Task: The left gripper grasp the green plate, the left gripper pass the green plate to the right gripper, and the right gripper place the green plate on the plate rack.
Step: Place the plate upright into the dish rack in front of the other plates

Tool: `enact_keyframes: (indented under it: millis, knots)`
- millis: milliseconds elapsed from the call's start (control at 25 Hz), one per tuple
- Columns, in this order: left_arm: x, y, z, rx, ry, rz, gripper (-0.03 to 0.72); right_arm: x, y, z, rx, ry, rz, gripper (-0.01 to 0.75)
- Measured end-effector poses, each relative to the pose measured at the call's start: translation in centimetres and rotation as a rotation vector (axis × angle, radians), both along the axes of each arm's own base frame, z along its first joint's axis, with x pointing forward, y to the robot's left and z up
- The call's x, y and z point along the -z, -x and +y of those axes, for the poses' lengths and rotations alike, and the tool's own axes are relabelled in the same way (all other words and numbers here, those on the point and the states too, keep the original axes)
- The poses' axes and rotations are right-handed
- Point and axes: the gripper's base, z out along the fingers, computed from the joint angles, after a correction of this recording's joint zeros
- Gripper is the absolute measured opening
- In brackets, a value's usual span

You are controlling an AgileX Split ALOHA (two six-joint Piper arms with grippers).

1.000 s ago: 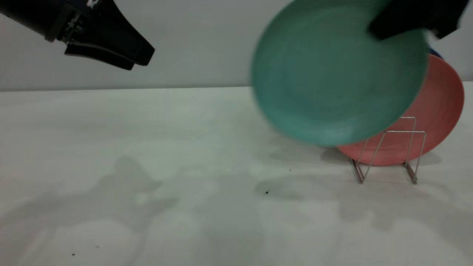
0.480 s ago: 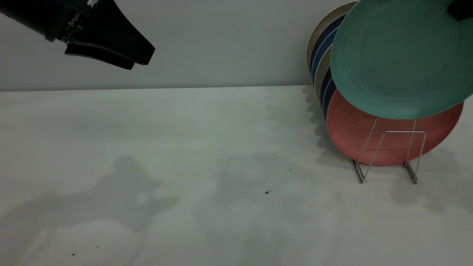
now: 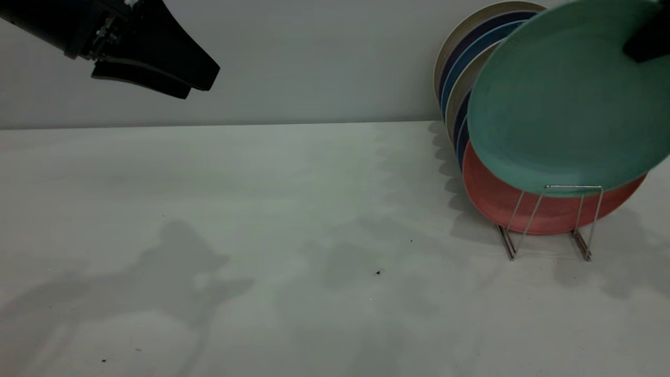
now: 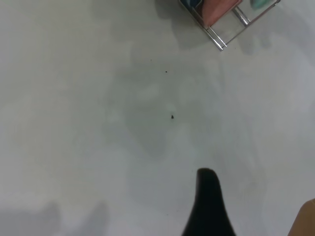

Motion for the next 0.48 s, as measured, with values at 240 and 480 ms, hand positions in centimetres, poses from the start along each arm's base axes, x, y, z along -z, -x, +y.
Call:
enact_keyframes:
  millis: [240,480]
  knots:
    - [0.00,0.00,0.00,0.000,0.000,0.000,0.578,0.16,-0.05,0.00,-0.001,0.000,0.004,0.079]
    - [0.00,0.00,0.00,0.000,0.000,0.000,0.577,0.16,-0.05,0.00,0.002,-0.003,0.004,0.114]
